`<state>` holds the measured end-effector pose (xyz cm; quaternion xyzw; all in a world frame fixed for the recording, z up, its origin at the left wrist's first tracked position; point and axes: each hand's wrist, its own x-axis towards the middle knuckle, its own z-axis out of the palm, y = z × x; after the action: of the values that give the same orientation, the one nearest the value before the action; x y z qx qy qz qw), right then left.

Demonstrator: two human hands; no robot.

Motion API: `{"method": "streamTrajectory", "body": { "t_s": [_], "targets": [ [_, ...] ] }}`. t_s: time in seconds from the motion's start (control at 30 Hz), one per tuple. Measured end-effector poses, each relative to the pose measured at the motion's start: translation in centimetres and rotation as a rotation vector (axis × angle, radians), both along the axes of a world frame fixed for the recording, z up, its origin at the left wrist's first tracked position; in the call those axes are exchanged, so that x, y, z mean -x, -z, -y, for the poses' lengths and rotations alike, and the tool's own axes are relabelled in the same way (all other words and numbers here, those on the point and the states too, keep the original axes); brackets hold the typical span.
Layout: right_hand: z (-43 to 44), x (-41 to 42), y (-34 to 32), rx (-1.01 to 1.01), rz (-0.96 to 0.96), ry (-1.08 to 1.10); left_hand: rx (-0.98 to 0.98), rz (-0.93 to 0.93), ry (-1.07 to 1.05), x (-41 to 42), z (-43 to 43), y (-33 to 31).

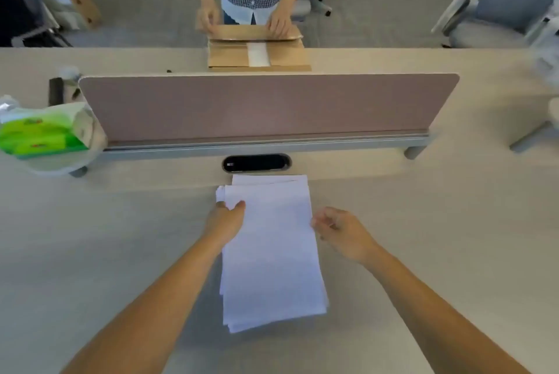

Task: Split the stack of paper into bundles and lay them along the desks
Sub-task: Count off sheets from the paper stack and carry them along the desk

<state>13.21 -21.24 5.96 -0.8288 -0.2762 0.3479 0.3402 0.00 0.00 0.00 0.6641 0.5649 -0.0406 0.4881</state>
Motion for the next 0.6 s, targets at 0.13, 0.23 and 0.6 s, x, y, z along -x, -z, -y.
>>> {"method": "streamTrajectory", "body": {
  "t_s": [0.13,0.23,0.6],
  "targets": [
    [-1.6,-1.3,5.3,0.233,-0.095,0.11,0.041,-0.211,0.027,0.4,0.9,1.3],
    [-2.5,-0.8,7.6,0.359,-0.05,0.044,0.129,-0.209,-0.055,0.5,1.3,2.8],
    [-4.5,1.0,7.8,0.279,-0.167,0.246,0.139,-0.128,-0.161,0.3,2.4,4.0]
  ]
}}
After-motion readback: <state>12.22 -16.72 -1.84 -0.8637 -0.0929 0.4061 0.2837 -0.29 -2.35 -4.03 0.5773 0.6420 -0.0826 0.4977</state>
